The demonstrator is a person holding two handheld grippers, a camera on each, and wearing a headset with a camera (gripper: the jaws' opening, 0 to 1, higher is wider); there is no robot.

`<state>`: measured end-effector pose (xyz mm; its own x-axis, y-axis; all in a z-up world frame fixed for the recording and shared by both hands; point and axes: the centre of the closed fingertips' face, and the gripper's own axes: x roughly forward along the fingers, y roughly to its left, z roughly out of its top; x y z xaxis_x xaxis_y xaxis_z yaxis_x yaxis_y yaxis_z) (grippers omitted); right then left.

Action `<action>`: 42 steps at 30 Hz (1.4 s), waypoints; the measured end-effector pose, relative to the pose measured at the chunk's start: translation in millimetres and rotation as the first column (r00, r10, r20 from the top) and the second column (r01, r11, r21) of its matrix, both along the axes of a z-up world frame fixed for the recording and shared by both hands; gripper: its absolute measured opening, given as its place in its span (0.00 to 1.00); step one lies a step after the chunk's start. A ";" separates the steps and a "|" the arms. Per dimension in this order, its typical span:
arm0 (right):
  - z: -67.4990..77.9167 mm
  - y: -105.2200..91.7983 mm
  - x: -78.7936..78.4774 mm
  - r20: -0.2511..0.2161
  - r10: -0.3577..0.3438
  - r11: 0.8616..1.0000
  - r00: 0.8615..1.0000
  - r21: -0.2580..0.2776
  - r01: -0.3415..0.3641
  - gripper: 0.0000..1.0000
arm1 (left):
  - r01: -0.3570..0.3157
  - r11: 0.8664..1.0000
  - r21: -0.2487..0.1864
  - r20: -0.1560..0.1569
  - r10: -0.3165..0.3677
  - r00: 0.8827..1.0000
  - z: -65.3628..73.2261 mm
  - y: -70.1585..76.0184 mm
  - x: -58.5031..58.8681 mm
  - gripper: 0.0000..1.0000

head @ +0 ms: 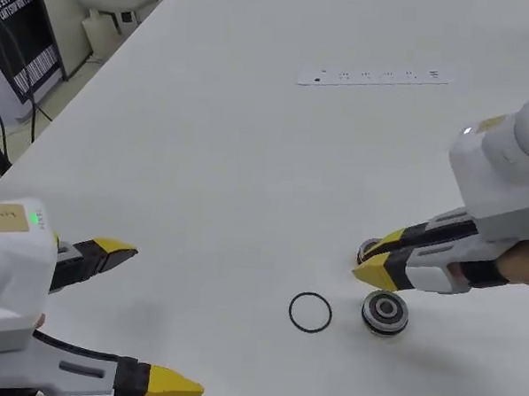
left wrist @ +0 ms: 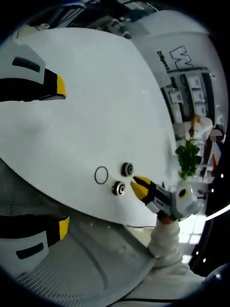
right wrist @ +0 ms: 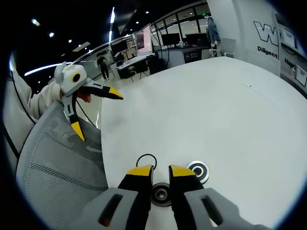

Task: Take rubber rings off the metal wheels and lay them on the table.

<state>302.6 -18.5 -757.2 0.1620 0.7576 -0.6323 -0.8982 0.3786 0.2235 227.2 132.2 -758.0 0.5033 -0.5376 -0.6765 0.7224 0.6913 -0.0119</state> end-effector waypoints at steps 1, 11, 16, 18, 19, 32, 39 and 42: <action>1.4 -2.0 0.8 0.002 -0.003 1.000 1.000 0.001 0.003 0.10 | 0.001 1.000 0.000 -0.001 -0.001 1.000 0.2 -0.2 -0.3 1.00; 19.2 -24.8 12.6 0.045 -0.061 0.998 0.997 0.029 0.059 0.14 | 0.022 1.000 -0.003 0.006 -0.022 1.000 9.7 -3.9 -0.7 1.00; 25.5 -42.9 20.9 0.067 -0.101 0.994 0.993 0.037 0.099 0.16 | 0.035 0.999 0.008 0.015 -0.035 0.999 15.8 -4.8 0.8 1.00; 27.9 -49.3 22.2 0.071 -0.117 0.993 0.991 0.044 0.114 0.16 | 0.039 0.999 0.011 0.016 -0.039 0.999 18.1 -5.2 1.9 1.00; 28.2 -50.5 22.2 0.071 -0.118 0.992 0.990 0.045 0.115 0.17 | 0.040 0.999 0.012 0.015 -0.041 0.999 18.7 -5.4 2.5 1.00; 23.9 -79.8 12.5 0.063 -0.176 0.984 0.982 0.049 0.173 0.18 | 0.105 0.994 0.014 0.045 -0.106 0.993 37.2 -24.4 10.9 0.98; 19.8 -85.1 8.4 0.062 -0.189 0.981 0.980 0.057 0.186 0.18 | 0.142 0.990 0.017 0.068 -0.143 0.987 48.6 -34.7 20.1 0.97; 17.5 -87.1 7.0 0.059 -0.193 0.980 0.979 0.062 0.189 0.19 | 0.152 0.988 0.009 0.086 -0.152 0.985 55.6 -39.0 24.7 0.97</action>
<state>309.6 -105.6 -739.7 0.3461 0.7425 -0.5735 -0.8237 0.5331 0.1931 251.9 93.2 -702.4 0.4720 -0.6107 -0.6358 0.8175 0.5732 0.0562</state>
